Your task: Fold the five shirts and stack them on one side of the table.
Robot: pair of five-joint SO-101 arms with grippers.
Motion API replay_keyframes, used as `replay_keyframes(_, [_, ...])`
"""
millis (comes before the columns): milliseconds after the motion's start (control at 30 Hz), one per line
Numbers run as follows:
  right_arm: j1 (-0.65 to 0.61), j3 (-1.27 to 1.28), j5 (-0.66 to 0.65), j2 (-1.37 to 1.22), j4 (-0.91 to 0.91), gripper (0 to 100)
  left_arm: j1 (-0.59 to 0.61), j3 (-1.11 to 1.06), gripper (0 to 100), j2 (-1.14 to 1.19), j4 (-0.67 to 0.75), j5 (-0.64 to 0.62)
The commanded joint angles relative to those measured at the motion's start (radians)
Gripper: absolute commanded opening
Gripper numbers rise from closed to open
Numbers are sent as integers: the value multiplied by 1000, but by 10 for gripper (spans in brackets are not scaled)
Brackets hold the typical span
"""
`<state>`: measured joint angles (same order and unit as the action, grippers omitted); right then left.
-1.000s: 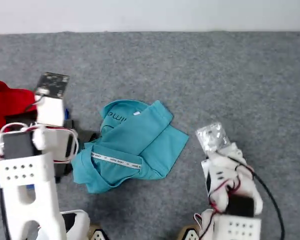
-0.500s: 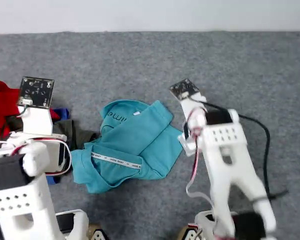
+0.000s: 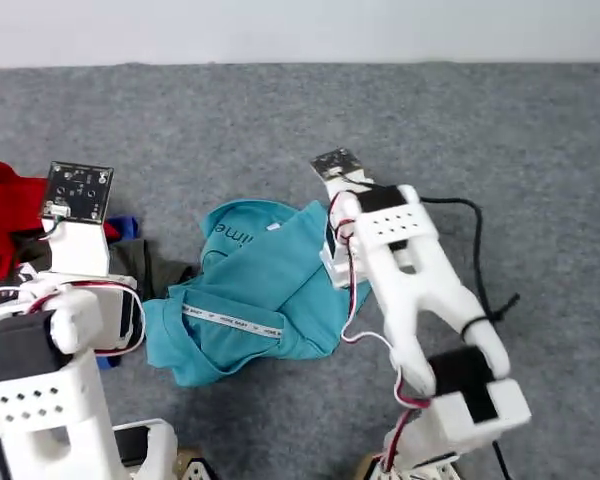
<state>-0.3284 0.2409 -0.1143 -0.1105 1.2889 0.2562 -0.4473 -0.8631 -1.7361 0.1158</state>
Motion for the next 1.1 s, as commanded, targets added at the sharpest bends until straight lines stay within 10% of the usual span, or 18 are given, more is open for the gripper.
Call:
replay_keyframes(0, [-8,-97,9,-67,-21,264,8,5,111,-15,-17,-8])
replay_keyframes(433, [-10,-252,9,-374,-8,206,6,2,111,-14,-15,-6])
replay_keyframes(600, [-12,-259,2,-392,19,2,6,2,111,-14,-15,-6])
replay_keyframes(1067, [33,-503,-178,-143,325,9,3,2,111,-14,-15,-6])
